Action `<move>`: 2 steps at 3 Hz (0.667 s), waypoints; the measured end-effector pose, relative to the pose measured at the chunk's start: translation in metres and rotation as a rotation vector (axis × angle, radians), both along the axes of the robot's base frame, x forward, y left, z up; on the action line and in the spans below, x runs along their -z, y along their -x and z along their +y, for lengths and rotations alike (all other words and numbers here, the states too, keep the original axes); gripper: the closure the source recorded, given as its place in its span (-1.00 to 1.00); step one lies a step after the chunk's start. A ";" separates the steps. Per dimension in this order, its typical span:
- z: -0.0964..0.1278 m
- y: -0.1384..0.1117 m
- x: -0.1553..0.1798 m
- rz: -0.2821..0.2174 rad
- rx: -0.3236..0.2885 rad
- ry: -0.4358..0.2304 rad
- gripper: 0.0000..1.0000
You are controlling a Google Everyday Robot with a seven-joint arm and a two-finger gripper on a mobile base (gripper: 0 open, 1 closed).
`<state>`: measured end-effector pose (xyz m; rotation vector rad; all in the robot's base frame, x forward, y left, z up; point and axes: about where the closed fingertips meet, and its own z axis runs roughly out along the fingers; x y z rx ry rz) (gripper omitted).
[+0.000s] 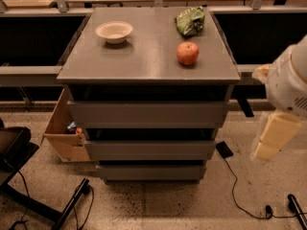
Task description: Open bottom drawer
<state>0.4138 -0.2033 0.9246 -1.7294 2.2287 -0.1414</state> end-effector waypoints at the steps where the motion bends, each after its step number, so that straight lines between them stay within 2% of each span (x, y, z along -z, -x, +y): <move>1: 0.009 0.019 0.046 -0.040 -0.004 0.022 -1.00; 2: 0.016 0.015 0.134 -0.011 -0.014 0.056 -1.00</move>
Offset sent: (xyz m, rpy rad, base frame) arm -0.0063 0.0131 -0.3349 -0.1249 0.0685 0.0245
